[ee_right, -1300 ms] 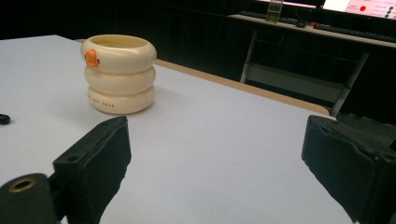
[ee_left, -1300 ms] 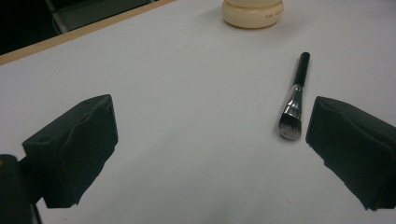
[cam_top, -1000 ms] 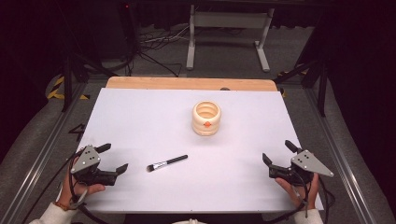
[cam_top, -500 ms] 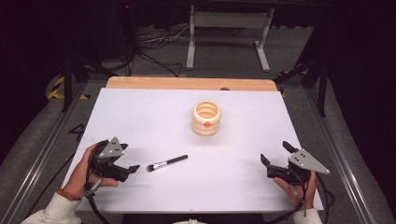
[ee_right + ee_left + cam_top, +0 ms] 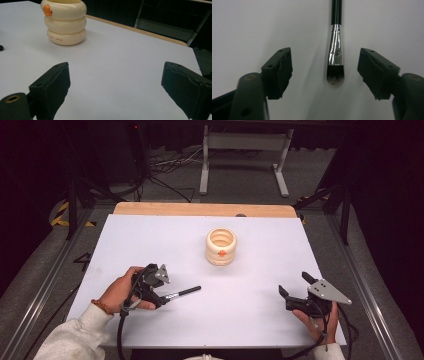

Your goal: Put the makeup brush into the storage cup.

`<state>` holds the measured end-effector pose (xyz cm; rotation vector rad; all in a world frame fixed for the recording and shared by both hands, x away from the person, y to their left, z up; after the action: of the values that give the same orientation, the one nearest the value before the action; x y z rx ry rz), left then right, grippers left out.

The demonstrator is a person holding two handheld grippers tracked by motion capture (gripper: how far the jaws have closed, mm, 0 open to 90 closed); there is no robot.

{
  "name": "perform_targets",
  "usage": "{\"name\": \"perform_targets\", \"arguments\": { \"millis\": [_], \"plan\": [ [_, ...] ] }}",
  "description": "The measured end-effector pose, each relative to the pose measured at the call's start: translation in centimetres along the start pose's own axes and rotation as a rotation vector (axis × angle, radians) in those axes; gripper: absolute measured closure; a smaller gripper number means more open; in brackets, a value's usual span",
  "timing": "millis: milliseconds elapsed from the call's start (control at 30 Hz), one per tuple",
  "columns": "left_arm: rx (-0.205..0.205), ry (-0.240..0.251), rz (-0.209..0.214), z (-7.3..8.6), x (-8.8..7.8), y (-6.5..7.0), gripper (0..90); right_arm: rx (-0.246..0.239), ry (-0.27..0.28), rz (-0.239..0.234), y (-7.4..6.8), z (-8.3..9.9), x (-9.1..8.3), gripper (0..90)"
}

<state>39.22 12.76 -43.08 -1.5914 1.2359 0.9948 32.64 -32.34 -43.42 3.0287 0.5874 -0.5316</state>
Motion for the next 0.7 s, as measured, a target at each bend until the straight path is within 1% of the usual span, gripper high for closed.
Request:
{"name": "perform_targets", "arguments": {
  "millis": [33,67,100,133,167,233,267,300,333,367,400,433,467,500,533,567,600,633,700],
  "plan": [
    [0.000,0.000,0.000,0.0,0.0,0.0,33.4,0.000,-0.003,0.002,0.0,0.0,0.0,9.2],
    [0.000,-0.018,0.014,-0.3,0.3,-0.2,33.4,0.000,-0.003,0.002,0.0,0.0,0.0,9.2],
    [0.008,-0.055,0.033,-0.9,0.7,-0.4,36.0,-0.002,-0.006,0.003,0.0,0.0,0.0,9.2],
    [0.021,-0.071,0.040,-1.1,0.9,-0.5,40.9,-0.004,-0.006,0.000,-0.1,0.1,0.1,9.2],
    [0.032,-0.093,0.058,-1.5,1.2,-0.7,44.7,-0.003,-0.008,0.001,-0.1,0.1,0.1,9.2],
    [0.042,-0.126,0.071,-2.1,1.7,-0.7,45.4,-0.004,-0.012,-0.002,-0.2,0.0,0.3,9.2],
    [0.042,-0.126,0.071,-2.1,1.7,-0.7,47.4,-0.004,-0.012,-0.002,-0.2,0.0,0.3,9.2],
    [0.049,-0.141,0.076,-2.3,1.8,-0.8,47.4,-0.007,-0.013,-0.004,-0.3,0.0,0.4,9.2],
    [0.055,-0.144,0.085,-2.6,2.0,-0.8,49.5,-0.010,-0.014,-0.007,-0.4,0.0,0.4,9.2],
    [0.052,-0.151,0.089,-2.7,2.1,-0.8,51.1,-0.015,-0.017,-0.008,-0.5,0.0,0.5,9.2],
    [0.048,-0.153,0.088,-2.9,2.3,-0.9,55.9,-0.022,-0.023,-0.014,-0.6,0.1,0.6,9.2],
    [0.045,-0.169,0.092,-3.0,2.4,-0.9,55.9,-0.022,-0.023,-0.014,-0.6,0.1,0.6,9.2],
    [0.052,-0.178,0.103,-3.1,2.5,-1.0,57.4,-0.022,-0.026,-0.014,-0.7,0.1,0.6,9.2],
    [0.062,-0.178,0.120,-3.3,2.6,-0.9,63.0,-0.016,-0.026,-0.022,-0.7,0.1,0.7,9.2],
    [0.069,-0.194,0.131,-3.4,2.5,-1.0,64.8,-0.014,-0.027,-0.025,-0.7,0.1,0.7,9.3],
    [0.070,-0.202,0.134,-3.5,2.6,-0.9,66.0,-0.018,-0.029,-0.027,-0.7,0.1,0.7,9.7],
    [0.080,-0.209,0.139,-3.7,2.6,-0.8,68.0,-0.023,-0.033,-0.029,-0.8,0.1,0.8,10.0],
    [0.092,-0.226,0.144,-3.9,2.7,-0.8,69.4,-0.030,-0.036,-0.030,-0.9,0.1,0.8,10.0],
    [0.095,-0.228,0.145,-4.0,2.7,-0.7,74.6,-0.035,-0.040,-0.033,-1.0,0.1,0.8,10.0]
  ]
}}
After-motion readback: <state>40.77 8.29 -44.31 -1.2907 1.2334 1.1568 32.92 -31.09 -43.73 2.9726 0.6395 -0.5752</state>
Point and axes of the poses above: each handheld gripper's, and its own axes: x roughly forward along the jaws, z roughly out of its underside, y roughly to its right, the point moved 2 cm from there along x, roughly forward along the jaws, and after that the axes turned 12 degrees about x, right-handed, at the moved point
